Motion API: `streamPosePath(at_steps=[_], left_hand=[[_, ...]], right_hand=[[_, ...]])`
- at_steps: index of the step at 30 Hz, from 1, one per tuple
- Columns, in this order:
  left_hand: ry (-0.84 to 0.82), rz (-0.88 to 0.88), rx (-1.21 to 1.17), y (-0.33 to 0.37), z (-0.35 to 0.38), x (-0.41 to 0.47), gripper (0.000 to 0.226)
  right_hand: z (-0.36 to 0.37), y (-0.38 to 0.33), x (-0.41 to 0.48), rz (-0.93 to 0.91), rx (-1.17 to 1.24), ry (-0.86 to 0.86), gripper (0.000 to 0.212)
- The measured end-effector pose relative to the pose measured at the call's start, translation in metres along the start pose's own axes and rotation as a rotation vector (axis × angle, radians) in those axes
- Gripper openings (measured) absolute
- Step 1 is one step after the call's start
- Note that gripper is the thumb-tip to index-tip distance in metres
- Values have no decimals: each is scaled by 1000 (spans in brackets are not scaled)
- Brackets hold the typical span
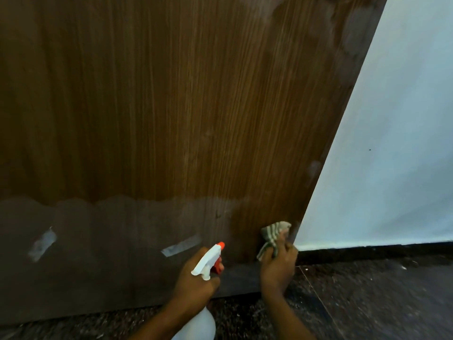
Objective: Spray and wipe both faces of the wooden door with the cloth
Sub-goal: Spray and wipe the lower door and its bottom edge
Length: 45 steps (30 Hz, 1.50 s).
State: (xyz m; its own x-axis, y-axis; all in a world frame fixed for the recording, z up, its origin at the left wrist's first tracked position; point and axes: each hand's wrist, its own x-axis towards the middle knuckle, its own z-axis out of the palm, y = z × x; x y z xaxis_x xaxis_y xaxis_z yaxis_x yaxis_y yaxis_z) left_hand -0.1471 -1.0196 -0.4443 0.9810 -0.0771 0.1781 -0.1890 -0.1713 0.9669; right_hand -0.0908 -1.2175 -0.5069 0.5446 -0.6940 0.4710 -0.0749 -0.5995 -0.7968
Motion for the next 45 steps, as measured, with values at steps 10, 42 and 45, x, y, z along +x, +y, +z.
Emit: streamPosePath(at_steps=[10,42,45], left_hand=[[271,114,-28,-2,-28,3,39],[50,-21,42,-7,-107,-9,50],[100,64,93,3,-121,-9,54]], right_hand=[[-16,-67,51,85,244,321,64],[16,-127,-45,112,180,-60,45],[45,-142,-75,-171,19,-169,66]])
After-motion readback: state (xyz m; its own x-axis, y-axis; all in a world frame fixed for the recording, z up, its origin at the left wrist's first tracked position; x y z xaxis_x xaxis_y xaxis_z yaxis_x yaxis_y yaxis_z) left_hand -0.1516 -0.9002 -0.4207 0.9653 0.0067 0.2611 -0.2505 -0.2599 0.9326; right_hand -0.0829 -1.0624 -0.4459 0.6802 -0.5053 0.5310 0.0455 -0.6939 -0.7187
